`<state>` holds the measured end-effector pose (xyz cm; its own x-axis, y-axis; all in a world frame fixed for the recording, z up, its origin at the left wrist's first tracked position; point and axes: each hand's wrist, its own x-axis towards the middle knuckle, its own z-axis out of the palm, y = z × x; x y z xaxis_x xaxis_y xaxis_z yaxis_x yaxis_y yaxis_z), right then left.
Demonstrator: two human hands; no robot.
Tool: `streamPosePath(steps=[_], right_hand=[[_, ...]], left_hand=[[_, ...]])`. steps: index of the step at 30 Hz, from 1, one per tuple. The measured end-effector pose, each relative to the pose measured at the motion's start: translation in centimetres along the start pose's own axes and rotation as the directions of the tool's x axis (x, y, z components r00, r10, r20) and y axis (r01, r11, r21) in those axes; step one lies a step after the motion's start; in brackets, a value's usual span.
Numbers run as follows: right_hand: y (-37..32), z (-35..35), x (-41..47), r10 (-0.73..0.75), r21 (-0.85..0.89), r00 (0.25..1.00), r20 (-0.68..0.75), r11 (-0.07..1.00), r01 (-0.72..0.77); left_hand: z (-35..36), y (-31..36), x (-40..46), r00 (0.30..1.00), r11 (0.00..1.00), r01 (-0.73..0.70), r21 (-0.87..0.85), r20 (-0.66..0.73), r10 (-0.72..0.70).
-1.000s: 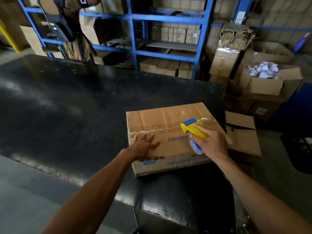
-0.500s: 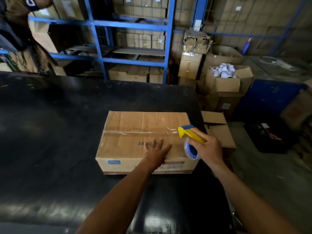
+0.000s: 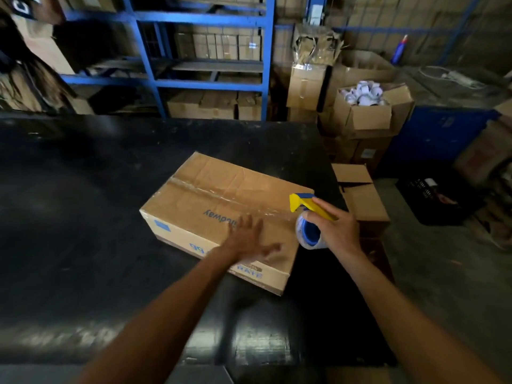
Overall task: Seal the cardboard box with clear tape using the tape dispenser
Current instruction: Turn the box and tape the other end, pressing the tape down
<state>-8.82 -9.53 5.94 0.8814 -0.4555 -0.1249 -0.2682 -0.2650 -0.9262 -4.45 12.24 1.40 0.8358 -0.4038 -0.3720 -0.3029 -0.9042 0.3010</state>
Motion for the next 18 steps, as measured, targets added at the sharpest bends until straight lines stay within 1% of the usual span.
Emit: streamPosePath(steps=[1, 2, 3, 4, 6, 9, 12, 14, 16, 18], right_hand=[[-0.3, 0.2, -0.1, -0.006, 0.004, 1.000, 0.002, 1.000, 0.006], [-0.4, 0.3, -0.3, -0.023, 0.001, 1.000, 0.006, 1.000, 0.023], [-0.6, 0.1, -0.4, -0.043, -0.013, 0.999, 0.011, 0.999, 0.043], [-0.6, -0.1, -0.5, -0.065, -0.032, 0.998, 0.017, 0.997, 0.066], [-0.5, -0.8, -0.5, -0.090, -0.057, 0.996, 0.021, 0.994, 0.091], [-0.4, -1.6, -0.2, -0.063, -0.042, 0.998, 0.008, 0.997, 0.064], [-0.1, -1.6, -0.1, -0.012, 0.012, 1.000, 0.008, 1.000, 0.012], [-0.2, -1.3, -0.2, 0.000, 0.034, 1.000, 0.024, 0.999, -0.001], [-0.5, -0.9, -0.3, -0.019, 0.048, 0.999, 0.045, 0.999, 0.017], [-1.1, -0.5, -0.3, -0.036, 0.065, 0.997, 0.062, 0.997, 0.031]], left_hand=[[1.1, 2.6, 0.3, 0.998, 0.995, 0.056, -0.084, -0.026, -0.059], [2.3, 4.6, 0.7, 0.993, 0.985, 0.105, -0.133, -0.038, -0.111], [3.3, 6.0, 1.0, 0.986, 0.979, 0.151, -0.137, -0.053, -0.160], [4.0, 6.8, 1.3, 0.977, 0.976, 0.190, -0.105, -0.075, -0.198], [4.3, 6.9, 2.0, 0.970, 0.976, 0.209, -0.064, -0.110, -0.215], [3.8, 5.2, 2.5, 0.991, 0.996, 0.093, -0.008, -0.098, -0.093], [2.6, 1.7, 2.0, 0.998, 0.993, -0.050, 0.104, -0.034, 0.054], [1.5, -2.1, 1.2, 0.984, 0.967, -0.176, 0.185, 0.025, 0.174], [0.0, -6.5, 0.2, 0.958, 0.933, -0.285, 0.219, 0.107, 0.267], [-1.4, -9.7, -0.6, 0.937, 0.908, -0.334, 0.253, 0.196, 0.290]])
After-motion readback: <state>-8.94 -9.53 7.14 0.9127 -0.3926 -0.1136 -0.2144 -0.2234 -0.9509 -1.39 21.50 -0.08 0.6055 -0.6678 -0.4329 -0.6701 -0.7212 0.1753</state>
